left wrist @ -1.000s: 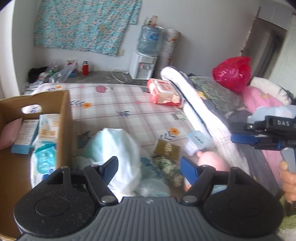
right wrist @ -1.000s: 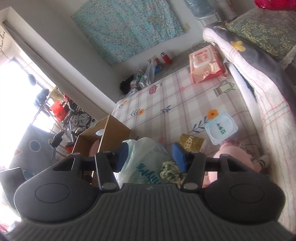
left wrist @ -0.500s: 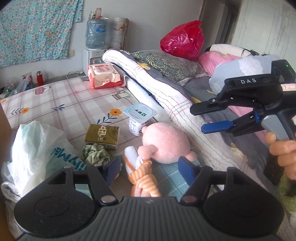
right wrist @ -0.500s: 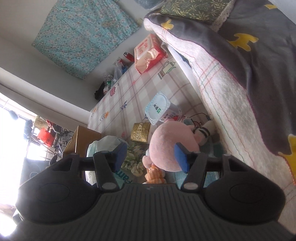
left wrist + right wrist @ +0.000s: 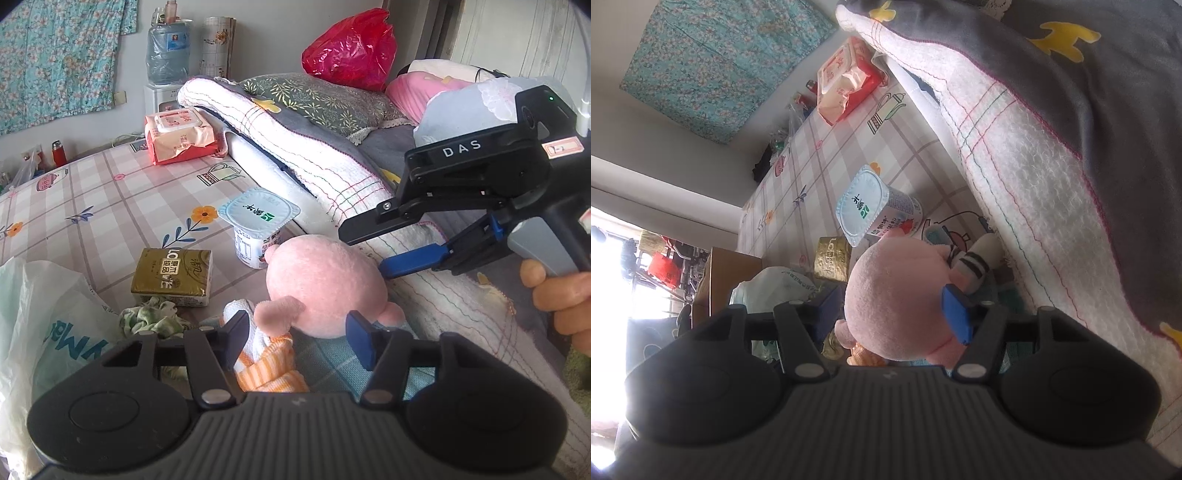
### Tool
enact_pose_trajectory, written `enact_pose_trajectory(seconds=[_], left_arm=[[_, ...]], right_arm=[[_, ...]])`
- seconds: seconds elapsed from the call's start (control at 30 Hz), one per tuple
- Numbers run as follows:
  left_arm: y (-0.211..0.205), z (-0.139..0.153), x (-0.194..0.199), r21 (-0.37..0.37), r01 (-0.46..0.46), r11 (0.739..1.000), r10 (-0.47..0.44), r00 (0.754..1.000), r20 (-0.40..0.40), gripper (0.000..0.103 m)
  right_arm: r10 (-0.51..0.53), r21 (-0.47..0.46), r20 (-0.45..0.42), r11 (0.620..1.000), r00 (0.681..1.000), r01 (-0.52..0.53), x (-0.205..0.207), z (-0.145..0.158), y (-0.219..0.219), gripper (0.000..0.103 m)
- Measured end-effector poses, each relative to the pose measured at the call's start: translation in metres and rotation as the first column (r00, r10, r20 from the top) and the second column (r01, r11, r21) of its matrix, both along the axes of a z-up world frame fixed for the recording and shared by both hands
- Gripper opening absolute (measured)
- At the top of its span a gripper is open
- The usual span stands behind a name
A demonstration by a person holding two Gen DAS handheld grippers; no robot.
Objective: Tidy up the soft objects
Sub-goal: 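Grasp the pink plush toy with the left gripper, then carry the pink plush toy with the left gripper into the box and release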
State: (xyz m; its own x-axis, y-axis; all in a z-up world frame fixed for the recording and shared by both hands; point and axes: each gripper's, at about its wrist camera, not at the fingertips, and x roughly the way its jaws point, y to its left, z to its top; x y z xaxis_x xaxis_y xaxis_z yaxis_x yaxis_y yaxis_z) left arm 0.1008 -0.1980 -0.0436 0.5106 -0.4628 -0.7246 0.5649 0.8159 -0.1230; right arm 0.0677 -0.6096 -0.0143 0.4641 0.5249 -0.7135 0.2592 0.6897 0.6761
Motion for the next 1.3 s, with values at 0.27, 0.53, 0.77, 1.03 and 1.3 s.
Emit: enact_pose_trajectory(seconds=[0.27, 0.53, 0.77, 1.03, 1.3], left_arm=[[-0.015, -0.012, 0.02, 0.001, 0.016, 1.0, -0.016, 0.998, -0.06, 0.072], [-0.023, -0.009, 0.013, -0.029, 0.038, 0.999, -0.039, 0.998, -0.046, 0.065], [-0.013, 0.019, -0.004, -0.074, 0.032, 0.997, -0.028, 0.998, 0.048, 0.065], [0.021, 0.069, -0.035, -0.112, -0.031, 0.993, 0.056, 0.974, 0.221, 0.065], [0.103, 0.119, -0.054, -0.161, -0.253, 0.954, 0.296, 0.881, 0.369, 0.065]], right_arm=[[0.004, 0.035, -0.049, 0.999, 0.999, -0.002, 0.012, -0.021, 0.001, 0.069], [-0.006, 0.048, -0.039, 0.999, 0.999, 0.008, 0.009, -0.023, 0.0, 0.07], [-0.006, 0.063, 0.0, 0.998, 1.0, 0.006, -0.005, -0.001, 0.005, 0.069], [0.066, 0.052, 0.138, 0.996, 0.988, -0.074, -0.012, 0.061, 0.036, 0.069], [0.278, -0.01, 0.295, 0.958, 0.914, -0.288, 0.012, 0.136, 0.131, 0.07]])
